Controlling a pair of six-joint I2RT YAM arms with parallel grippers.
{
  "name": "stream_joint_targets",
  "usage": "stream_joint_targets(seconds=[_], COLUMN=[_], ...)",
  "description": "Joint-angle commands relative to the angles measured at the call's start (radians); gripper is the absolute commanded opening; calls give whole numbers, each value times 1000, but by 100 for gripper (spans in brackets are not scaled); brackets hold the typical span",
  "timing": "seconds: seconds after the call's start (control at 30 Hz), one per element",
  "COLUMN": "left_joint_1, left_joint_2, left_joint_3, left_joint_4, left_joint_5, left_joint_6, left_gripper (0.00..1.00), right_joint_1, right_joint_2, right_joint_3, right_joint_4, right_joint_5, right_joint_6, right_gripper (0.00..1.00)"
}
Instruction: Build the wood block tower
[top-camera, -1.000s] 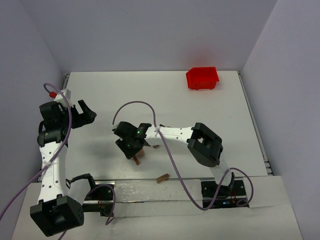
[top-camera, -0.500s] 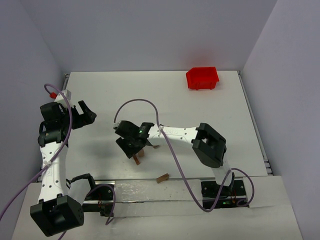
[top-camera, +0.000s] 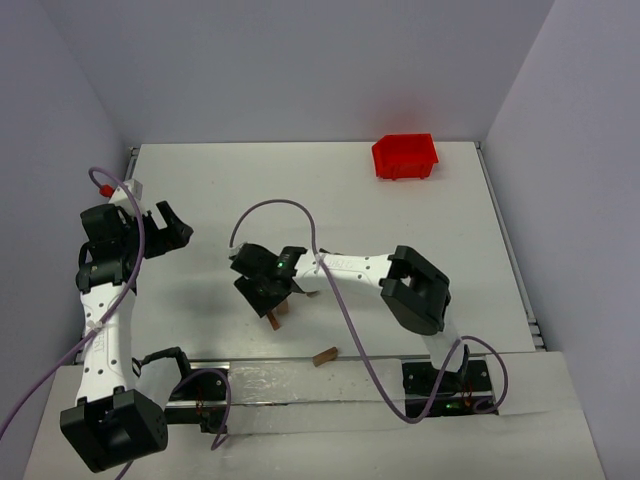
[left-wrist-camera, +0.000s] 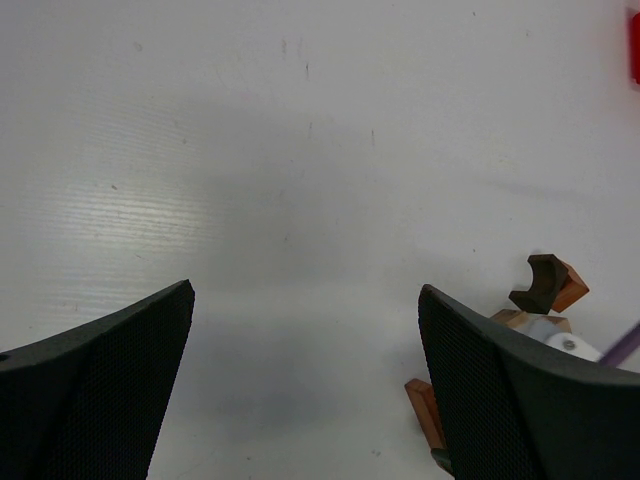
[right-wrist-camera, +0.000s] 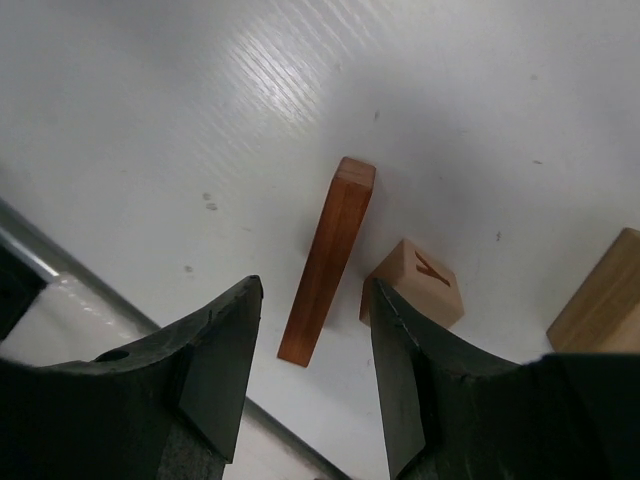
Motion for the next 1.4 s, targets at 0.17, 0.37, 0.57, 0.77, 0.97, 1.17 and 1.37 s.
stream_joint_targets(seconds=[0.17,0.37,0.57,0.77,0.97,1.17,1.37], left_joint_1=[8,8,8,7,8,8,8], left_joint_2=[-2,0,0,8,28,42,29], left_joint_3=[13,8,10,17,14,10,20], left_joint_4=[42,44,42,46,63,70,52], left_joint_5=[-3,-8,-10,3,20,23,9], left_joint_6=[23,29,34,33,24,21,39], left_gripper=[99,99,99,99,99,99,99], right_joint_1=[-8,-13,-98,-357,-485,-512,-510], right_joint_2=[92,93,-9,-81,-61,-13,88], right_joint_3=[53,56,79,153,156,82,116], right_joint_4=[-25,-30,-28,-10,-28,16,9], right_joint_5=[-8,-27,-164,-352,-232,-251,-297], right_joint_6=[18,19,-3,-215,-605,-782,-862], right_gripper=[49,22,0,0,0,0,0])
